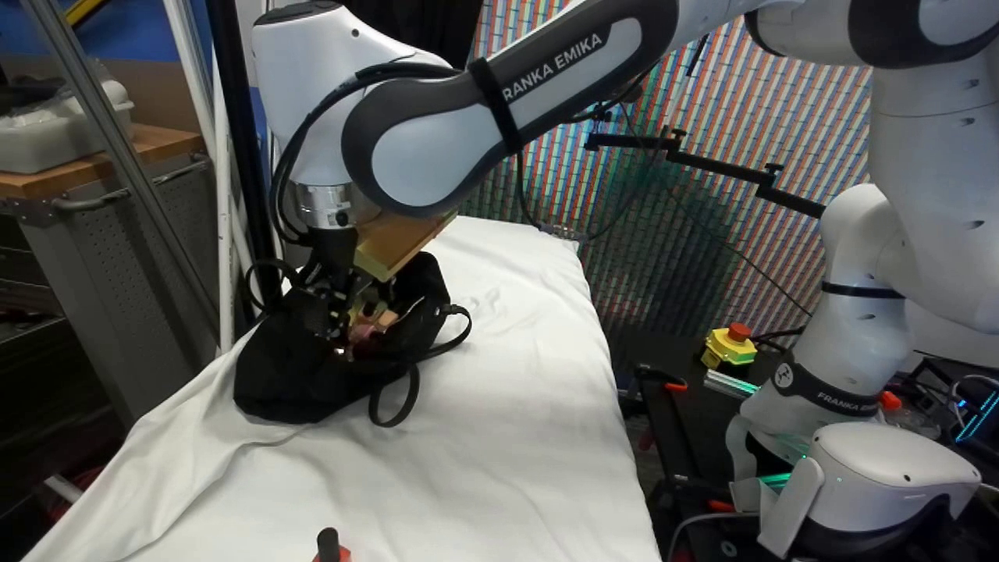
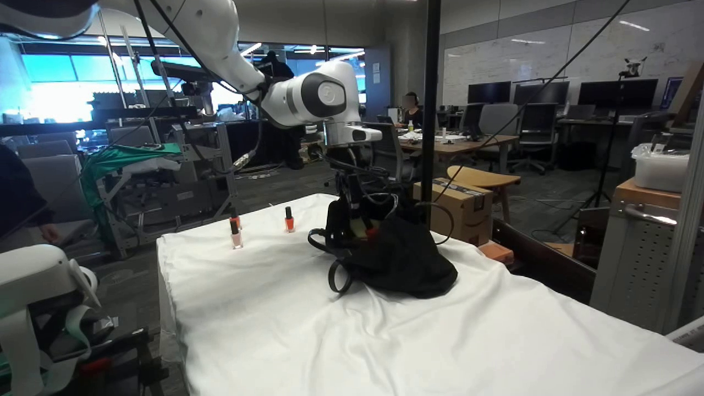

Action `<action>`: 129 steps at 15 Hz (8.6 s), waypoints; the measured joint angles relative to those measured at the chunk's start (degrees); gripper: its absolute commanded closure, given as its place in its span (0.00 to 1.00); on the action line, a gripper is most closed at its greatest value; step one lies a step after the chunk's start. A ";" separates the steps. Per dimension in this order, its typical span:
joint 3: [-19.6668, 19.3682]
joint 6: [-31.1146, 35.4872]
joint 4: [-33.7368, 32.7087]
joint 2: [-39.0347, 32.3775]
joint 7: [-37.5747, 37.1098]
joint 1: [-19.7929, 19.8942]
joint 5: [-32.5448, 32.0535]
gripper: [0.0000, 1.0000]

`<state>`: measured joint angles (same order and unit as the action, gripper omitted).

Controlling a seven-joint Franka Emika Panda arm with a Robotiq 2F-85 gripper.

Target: Pick up the nail polish and put them in the bag

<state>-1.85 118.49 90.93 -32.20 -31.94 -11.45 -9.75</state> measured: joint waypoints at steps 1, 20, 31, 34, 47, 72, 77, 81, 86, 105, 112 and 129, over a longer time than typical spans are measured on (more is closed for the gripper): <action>0.11 -0.06 1.39 0.84 -0.44 -0.30 0.14 0.00; 10.08 0.11 19.49 11.40 -4.63 -5.92 5.06 0.00; 11.73 6.52 20.50 8.62 -3.12 -7.43 8.96 0.00; 12.22 8.36 21.49 8.12 -2.67 -7.90 9.36 0.00; 13.40 16.27 26.69 7.09 -0.47 -9.56 11.33 0.00; 12.71 25.59 32.07 9.15 -0.69 -13.21 8.97 0.00; 12.48 24.60 31.89 10.28 -1.93 -14.28 7.63 0.00; 12.50 24.60 31.98 10.29 -1.93 -14.31 7.63 0.00; 12.54 24.60 32.31 10.24 -1.88 -14.31 7.65 0.00; 12.64 24.76 32.50 8.82 2.31 -13.76 8.33 0.30; 12.57 24.76 32.46 8.82 2.49 -13.57 8.34 0.73; 9.34 17.08 28.86 11.42 6.98 -6.72 8.33 0.84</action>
<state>7.49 135.57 119.79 -20.78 -24.96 -18.17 -1.42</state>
